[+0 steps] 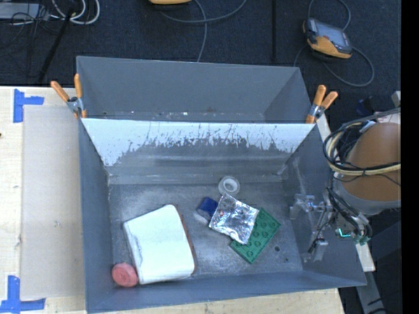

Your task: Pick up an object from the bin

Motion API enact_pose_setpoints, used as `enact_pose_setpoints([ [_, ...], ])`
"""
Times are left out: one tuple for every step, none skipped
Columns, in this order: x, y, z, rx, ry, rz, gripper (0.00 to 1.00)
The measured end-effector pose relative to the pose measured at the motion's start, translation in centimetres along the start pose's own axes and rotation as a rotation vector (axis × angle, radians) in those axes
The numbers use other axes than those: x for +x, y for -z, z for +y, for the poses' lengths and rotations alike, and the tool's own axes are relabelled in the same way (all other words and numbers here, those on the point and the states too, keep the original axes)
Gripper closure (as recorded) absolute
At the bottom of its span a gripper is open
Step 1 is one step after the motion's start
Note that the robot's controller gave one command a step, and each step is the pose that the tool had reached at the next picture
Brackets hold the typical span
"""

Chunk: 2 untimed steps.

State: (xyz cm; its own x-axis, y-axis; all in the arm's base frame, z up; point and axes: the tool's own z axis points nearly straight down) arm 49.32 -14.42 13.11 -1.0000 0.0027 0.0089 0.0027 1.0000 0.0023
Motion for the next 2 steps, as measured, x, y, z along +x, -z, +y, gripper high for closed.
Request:
enact_pose_setpoints([
  [1.3,-6.0,5.5,0.008,0.489,-0.024,0.00],
  [1.2,-3.0,5.4,0.005,0.508,-0.010,0.00],
])
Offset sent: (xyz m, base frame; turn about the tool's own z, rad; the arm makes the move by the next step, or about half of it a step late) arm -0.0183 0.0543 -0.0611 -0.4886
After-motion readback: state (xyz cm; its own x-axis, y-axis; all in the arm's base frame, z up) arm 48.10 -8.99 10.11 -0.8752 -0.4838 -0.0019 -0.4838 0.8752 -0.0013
